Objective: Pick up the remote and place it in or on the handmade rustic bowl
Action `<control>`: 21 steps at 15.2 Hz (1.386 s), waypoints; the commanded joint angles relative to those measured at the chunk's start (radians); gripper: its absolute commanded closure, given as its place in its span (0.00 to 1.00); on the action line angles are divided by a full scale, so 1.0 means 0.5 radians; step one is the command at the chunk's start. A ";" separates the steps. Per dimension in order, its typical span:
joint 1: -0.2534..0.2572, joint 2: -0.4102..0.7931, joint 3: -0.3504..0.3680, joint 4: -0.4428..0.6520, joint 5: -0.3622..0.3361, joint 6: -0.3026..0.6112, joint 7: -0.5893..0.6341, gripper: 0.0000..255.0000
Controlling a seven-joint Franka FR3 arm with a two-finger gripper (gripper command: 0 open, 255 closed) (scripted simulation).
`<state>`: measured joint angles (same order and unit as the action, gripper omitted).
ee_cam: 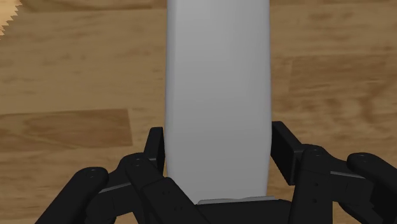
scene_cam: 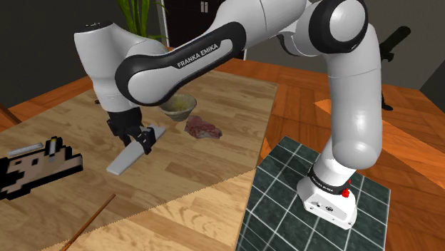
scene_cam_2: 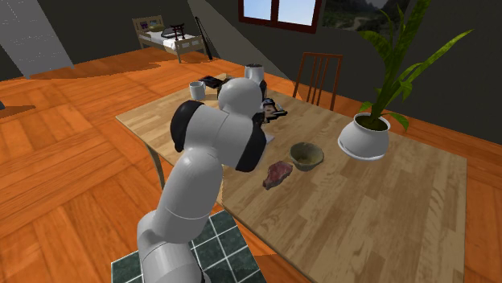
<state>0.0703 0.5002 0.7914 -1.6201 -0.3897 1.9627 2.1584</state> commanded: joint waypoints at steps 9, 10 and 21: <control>0.002 -0.067 0.038 0.190 0.066 -0.233 -0.051 1.00; 0.004 -0.071 0.041 0.211 0.071 -0.258 -0.055 1.00; -0.129 -0.177 0.056 0.284 0.153 -0.400 -0.218 1.00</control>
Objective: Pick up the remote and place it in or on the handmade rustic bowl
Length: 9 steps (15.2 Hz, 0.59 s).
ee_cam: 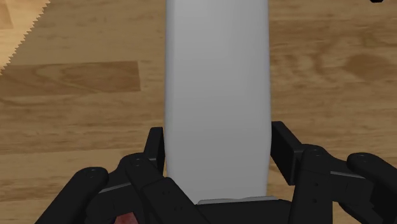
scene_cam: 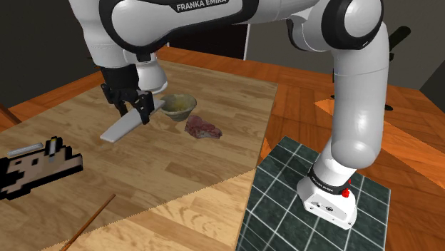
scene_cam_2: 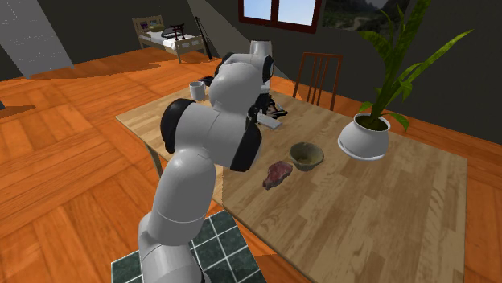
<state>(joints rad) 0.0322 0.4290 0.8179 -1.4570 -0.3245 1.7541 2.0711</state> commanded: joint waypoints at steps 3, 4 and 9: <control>-0.198 -0.104 -0.007 -0.121 0.074 0.050 -0.185 1.00; -0.242 -0.123 -0.012 -0.141 0.089 0.059 -0.232 1.00; -0.440 -0.186 -0.052 -0.201 0.144 0.086 -0.464 1.00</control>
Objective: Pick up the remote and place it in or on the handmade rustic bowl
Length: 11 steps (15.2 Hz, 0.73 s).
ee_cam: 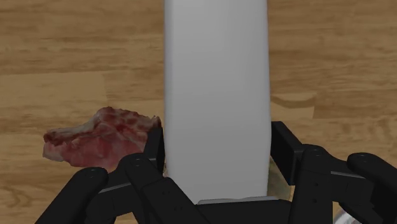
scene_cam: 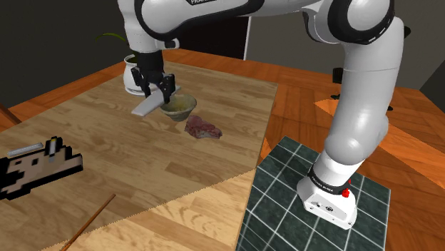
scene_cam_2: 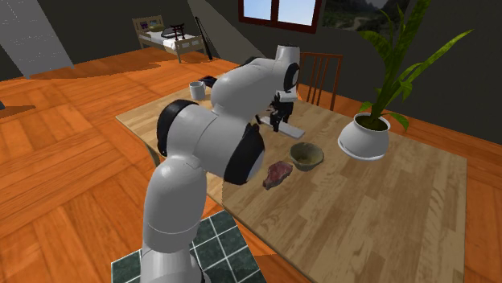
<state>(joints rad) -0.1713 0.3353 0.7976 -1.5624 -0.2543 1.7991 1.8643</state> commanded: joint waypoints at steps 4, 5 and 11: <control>-0.164 -0.010 -0.056 0.011 0.023 -0.001 -0.227 1.00; -0.193 -0.007 -0.068 0.018 0.024 -0.003 -0.270 1.00; -0.322 0.041 -0.135 0.070 0.011 -0.001 -0.471 1.00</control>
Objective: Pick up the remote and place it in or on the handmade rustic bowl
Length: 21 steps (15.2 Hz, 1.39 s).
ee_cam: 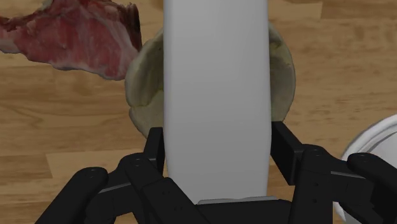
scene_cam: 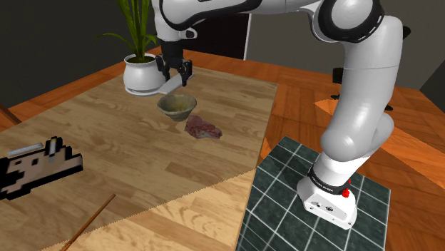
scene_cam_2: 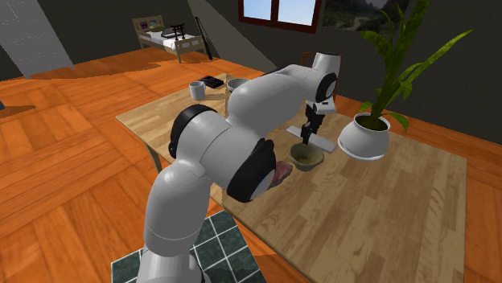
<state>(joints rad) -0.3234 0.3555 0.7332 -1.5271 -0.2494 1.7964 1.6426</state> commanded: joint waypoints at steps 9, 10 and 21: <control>-0.031 0.036 -0.025 -0.201 -0.034 0.229 0.001 1.00; -0.031 0.043 -0.028 -0.221 -0.040 0.253 0.005 1.00; -0.029 0.062 -0.037 -0.270 -0.057 0.317 0.017 0.00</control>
<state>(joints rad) -0.3380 0.3867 0.7148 -1.6622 -0.2780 1.9549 1.6512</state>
